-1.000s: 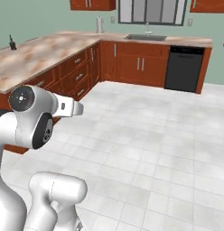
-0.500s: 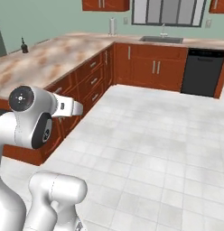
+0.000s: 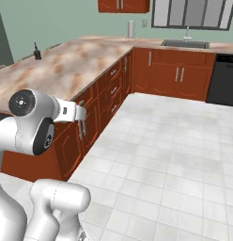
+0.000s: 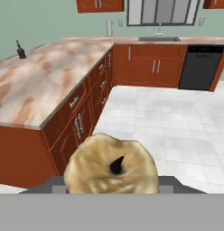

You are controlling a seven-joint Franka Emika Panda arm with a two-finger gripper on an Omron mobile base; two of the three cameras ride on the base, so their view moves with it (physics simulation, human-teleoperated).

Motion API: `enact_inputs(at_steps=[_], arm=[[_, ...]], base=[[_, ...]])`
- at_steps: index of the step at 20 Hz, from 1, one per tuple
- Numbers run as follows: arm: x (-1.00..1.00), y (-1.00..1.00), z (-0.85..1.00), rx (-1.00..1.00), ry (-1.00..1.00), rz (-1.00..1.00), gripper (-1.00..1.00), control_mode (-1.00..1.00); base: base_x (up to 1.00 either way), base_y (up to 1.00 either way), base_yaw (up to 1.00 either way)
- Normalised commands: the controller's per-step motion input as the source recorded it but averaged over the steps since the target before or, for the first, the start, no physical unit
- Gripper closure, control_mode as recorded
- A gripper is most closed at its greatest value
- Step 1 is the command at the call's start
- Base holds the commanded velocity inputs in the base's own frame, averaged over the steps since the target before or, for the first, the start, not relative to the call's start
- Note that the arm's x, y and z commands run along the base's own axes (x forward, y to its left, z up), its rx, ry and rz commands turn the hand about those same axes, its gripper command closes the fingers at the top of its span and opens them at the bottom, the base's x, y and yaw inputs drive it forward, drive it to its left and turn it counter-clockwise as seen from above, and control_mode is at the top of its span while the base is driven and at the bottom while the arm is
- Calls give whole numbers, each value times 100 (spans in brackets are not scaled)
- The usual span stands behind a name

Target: Get the candle and the liquor from the cabinet and move them to the dining counter.

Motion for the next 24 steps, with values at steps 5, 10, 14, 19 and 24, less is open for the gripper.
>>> enact_inputs(at_steps=[5,10,14,19,24], arm=[[0,0,0,0,0,0,100,100],[0,0,0,0,0,0,100,100],[0,0,0,0,0,0,100,100],[0,0,0,0,0,0,100,100],[0,0,0,0,0,0,100,100]], base=[[52,82,0],[41,84,-2],[40,86,0],[38,87,0],[33,89,0]])
